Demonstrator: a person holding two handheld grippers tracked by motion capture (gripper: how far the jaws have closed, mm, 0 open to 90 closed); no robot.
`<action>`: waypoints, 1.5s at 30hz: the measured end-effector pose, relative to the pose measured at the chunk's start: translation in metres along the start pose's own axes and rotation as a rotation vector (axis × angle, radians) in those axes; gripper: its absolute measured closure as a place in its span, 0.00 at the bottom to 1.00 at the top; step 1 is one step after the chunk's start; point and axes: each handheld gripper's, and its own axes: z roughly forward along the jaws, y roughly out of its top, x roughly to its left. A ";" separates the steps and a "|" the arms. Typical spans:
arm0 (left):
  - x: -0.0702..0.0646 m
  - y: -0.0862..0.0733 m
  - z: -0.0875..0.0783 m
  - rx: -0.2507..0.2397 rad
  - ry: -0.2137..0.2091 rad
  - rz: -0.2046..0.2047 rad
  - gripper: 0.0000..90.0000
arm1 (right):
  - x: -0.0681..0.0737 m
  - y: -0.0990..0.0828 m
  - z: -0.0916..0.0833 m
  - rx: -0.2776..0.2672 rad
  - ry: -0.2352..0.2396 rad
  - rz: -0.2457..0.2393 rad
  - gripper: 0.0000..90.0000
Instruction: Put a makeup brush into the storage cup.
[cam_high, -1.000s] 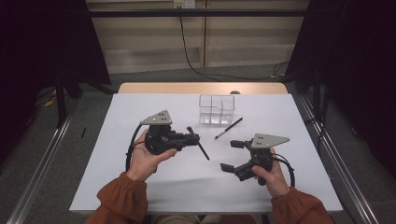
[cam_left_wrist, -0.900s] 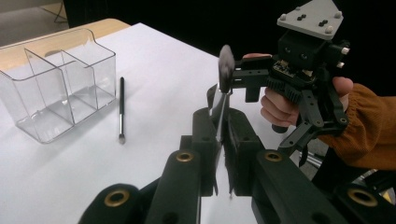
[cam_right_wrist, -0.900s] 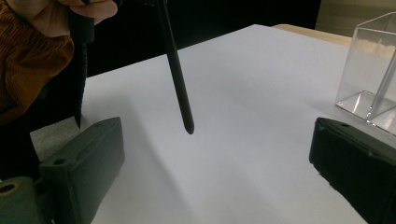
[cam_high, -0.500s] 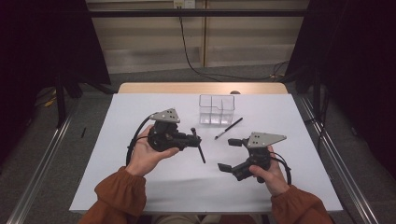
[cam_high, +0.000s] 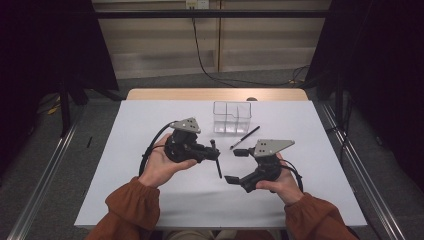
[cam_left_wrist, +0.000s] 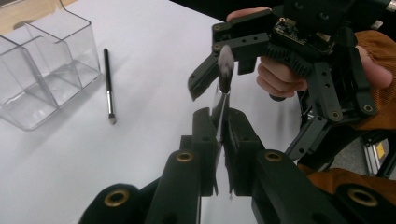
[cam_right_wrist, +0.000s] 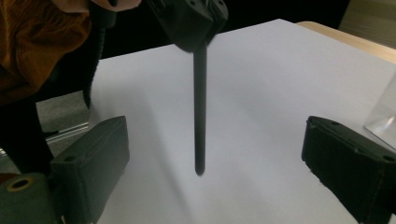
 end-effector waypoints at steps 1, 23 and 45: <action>0.000 -0.001 0.001 -0.003 0.001 -0.002 0.93 | 0.000 0.001 0.002 0.005 0.003 -0.003 0.08; 0.002 -0.009 0.017 -0.007 -0.019 -0.022 0.93 | 0.002 -0.004 0.017 -0.009 0.016 0.023 0.59; 0.004 -0.012 0.020 -0.029 -0.019 -0.024 0.93 | 0.000 -0.006 0.017 -0.009 -0.003 0.039 0.93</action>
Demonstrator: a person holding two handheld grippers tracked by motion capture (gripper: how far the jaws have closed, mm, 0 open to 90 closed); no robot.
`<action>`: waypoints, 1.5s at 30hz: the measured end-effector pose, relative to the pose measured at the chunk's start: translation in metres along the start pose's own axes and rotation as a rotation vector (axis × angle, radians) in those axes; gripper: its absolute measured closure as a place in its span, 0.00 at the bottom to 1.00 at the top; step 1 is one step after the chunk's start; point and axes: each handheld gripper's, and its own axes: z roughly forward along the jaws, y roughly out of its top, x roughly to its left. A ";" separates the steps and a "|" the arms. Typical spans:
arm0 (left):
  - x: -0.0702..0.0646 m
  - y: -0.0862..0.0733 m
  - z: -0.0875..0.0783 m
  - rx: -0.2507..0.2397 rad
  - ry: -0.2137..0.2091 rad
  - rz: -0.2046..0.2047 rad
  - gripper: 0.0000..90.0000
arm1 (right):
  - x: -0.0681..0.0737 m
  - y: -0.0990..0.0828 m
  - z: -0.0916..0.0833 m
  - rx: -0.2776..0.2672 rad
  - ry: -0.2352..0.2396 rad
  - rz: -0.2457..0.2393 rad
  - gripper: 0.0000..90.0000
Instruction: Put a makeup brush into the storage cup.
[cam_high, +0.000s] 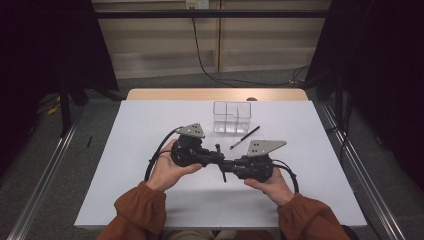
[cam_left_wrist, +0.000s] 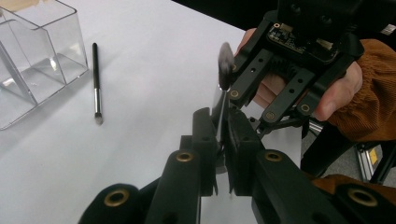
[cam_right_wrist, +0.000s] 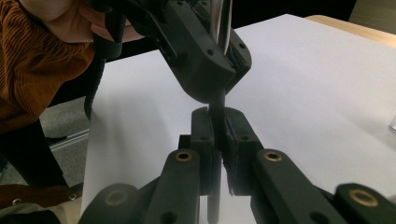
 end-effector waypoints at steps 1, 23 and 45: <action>0.000 0.000 0.000 -0.005 0.000 0.001 0.93 | 0.000 0.000 0.000 -0.001 0.000 0.002 0.93; -0.001 -0.006 -0.011 -0.091 0.069 0.015 0.68 | -0.002 0.000 -0.002 -0.013 -0.011 0.008 0.93; 0.007 -0.031 -0.035 -0.191 0.225 -0.013 0.10 | -0.006 -0.001 -0.008 -0.035 -0.038 0.030 0.93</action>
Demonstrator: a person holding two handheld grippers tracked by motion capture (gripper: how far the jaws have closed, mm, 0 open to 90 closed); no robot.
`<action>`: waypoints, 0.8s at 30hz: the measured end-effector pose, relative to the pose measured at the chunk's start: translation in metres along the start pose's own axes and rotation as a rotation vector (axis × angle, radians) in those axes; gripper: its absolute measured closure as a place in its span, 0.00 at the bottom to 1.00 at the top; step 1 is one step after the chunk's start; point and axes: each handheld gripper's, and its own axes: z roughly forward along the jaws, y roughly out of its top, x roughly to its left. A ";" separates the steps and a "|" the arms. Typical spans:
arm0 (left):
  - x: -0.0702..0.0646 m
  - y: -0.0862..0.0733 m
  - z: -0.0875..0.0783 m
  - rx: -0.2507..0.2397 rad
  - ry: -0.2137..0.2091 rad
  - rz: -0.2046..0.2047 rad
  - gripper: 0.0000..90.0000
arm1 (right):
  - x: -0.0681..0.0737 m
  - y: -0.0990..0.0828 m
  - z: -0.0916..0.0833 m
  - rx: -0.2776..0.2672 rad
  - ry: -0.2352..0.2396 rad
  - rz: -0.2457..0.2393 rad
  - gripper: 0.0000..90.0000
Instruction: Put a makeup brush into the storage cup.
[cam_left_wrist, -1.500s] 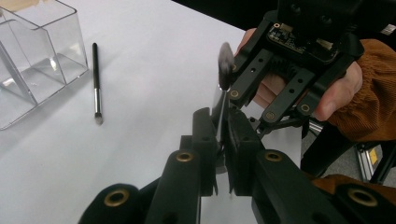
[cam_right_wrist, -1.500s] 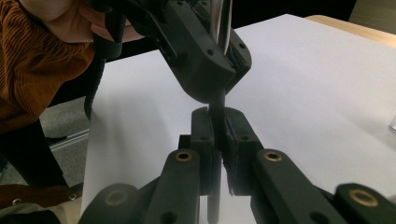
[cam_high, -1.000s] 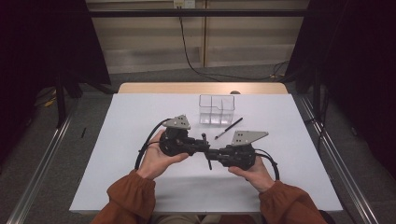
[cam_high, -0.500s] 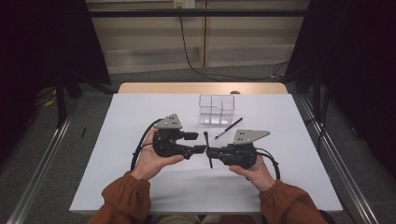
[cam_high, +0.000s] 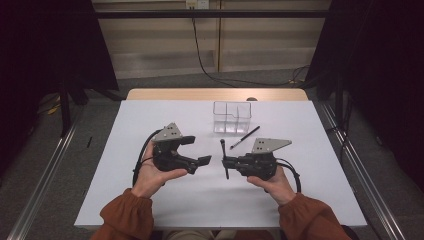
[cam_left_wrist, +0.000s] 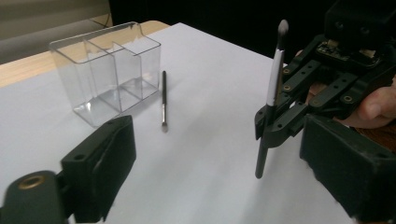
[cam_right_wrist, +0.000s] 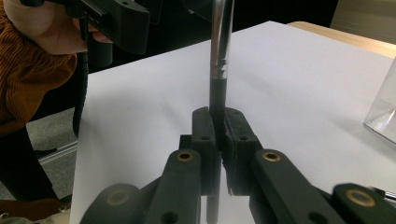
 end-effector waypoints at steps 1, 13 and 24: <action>0.001 -0.001 -0.002 -0.001 0.015 -0.004 0.09 | 0.000 0.000 0.000 0.000 -0.001 0.000 0.93; 0.010 -0.019 -0.020 -0.049 0.126 -0.026 0.04 | -0.002 0.000 -0.004 -0.009 -0.016 0.007 0.93; 0.012 -0.039 -0.039 -0.085 0.188 -0.049 0.02 | -0.003 0.000 -0.005 -0.013 -0.018 0.010 0.93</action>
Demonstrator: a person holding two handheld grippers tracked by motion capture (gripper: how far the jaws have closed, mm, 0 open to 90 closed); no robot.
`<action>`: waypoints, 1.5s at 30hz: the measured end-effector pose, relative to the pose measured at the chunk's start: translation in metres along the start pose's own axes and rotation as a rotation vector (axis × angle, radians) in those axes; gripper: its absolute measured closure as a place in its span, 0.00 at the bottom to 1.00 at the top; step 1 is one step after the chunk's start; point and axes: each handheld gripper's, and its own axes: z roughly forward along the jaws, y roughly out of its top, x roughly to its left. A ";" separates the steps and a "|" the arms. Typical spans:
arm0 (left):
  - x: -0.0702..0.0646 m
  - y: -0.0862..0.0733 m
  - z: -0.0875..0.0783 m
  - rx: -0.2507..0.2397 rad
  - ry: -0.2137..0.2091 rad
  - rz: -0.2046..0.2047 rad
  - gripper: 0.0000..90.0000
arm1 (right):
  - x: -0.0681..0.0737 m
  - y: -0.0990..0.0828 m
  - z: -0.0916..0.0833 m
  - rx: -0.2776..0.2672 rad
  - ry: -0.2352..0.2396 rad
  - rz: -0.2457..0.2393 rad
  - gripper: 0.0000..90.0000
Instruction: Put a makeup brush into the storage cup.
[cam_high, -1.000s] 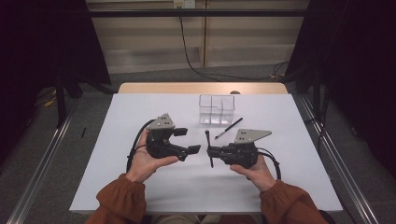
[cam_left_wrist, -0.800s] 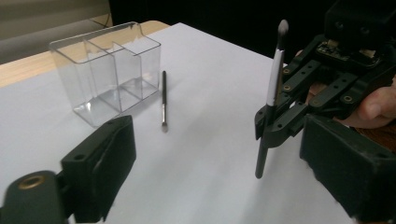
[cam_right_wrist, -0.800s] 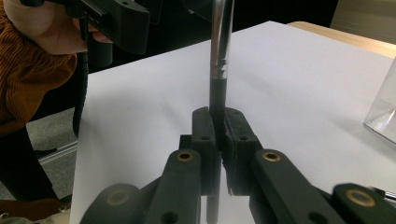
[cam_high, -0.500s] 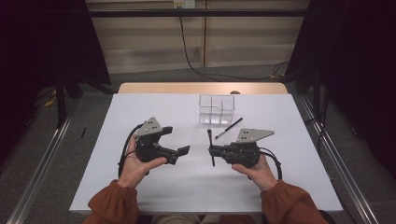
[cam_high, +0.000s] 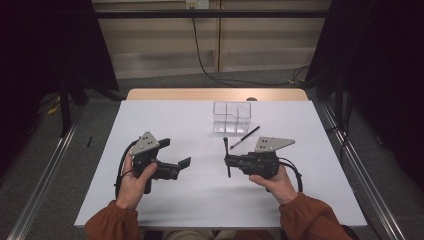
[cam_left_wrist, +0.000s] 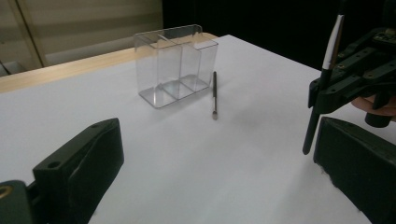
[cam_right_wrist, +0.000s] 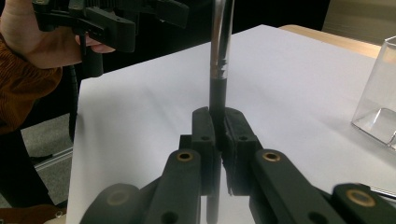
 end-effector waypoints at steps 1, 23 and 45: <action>0.002 -0.003 -0.002 -0.020 -0.002 -0.011 0.02 | 0.000 0.000 0.000 0.000 0.002 0.001 0.93; 0.025 -0.038 -0.044 -0.115 0.139 -0.055 0.02 | -0.008 0.004 -0.005 -0.017 -0.032 0.023 0.93; 0.027 -0.059 -0.065 -0.147 0.166 -0.052 0.02 | -0.027 0.017 -0.015 -0.051 -0.105 0.046 0.93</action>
